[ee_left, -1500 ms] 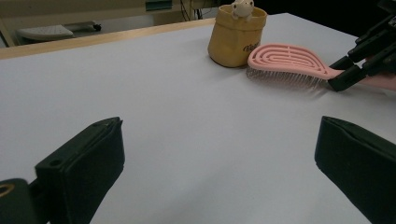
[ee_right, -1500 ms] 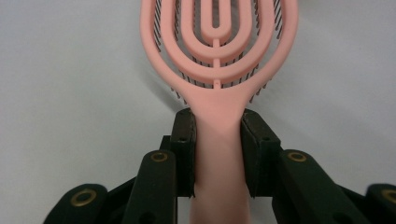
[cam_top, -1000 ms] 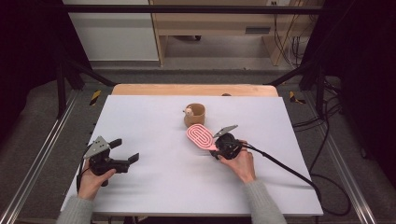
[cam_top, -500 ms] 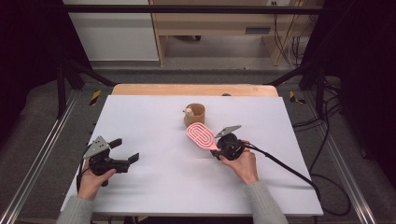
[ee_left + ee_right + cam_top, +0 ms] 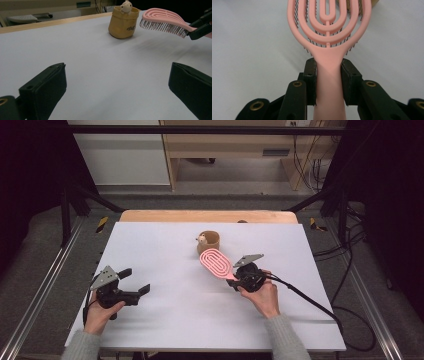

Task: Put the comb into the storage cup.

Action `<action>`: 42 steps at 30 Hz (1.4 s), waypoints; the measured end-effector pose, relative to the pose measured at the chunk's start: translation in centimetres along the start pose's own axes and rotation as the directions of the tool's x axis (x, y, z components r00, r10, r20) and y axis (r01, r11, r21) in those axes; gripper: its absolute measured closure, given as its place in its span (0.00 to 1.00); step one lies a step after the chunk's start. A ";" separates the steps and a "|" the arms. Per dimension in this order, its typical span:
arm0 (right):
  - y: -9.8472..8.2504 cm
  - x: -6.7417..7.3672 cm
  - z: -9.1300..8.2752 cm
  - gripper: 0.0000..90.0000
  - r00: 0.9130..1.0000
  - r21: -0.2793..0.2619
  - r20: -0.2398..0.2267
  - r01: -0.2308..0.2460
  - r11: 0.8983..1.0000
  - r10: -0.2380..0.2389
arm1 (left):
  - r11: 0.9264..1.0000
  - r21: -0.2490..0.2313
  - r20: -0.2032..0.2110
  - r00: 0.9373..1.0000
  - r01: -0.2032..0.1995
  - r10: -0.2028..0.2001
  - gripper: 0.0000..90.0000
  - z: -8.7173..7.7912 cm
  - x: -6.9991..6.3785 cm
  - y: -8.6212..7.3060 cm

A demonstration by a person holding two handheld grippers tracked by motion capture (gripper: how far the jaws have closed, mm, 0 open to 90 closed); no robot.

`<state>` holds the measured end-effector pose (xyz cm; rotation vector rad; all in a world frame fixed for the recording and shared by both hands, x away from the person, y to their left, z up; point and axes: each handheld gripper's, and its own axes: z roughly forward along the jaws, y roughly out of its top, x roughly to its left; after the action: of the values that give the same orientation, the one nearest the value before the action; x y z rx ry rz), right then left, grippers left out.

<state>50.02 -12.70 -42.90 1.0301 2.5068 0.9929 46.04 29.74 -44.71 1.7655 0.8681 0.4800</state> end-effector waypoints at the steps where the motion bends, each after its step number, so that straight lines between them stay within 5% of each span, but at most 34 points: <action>1: 0.0 0.0 -0.1 0.77 1.000 -0.005 0.001 0.001 1.000 -0.001 | 1.000 0.000 0.000 1.000 -0.001 0.001 0.02 0.0 0.0 0.0; 42: 0.3 0.2 -2.6 0.77 0.999 -0.132 -0.030 0.008 0.991 -0.012 | 1.000 -0.010 0.032 0.999 0.012 -0.011 0.01 0.9 -3.4 1.6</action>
<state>48.81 -13.71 -40.80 0.9696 2.4307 1.1623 44.99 26.32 -43.26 1.7534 0.8519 0.4472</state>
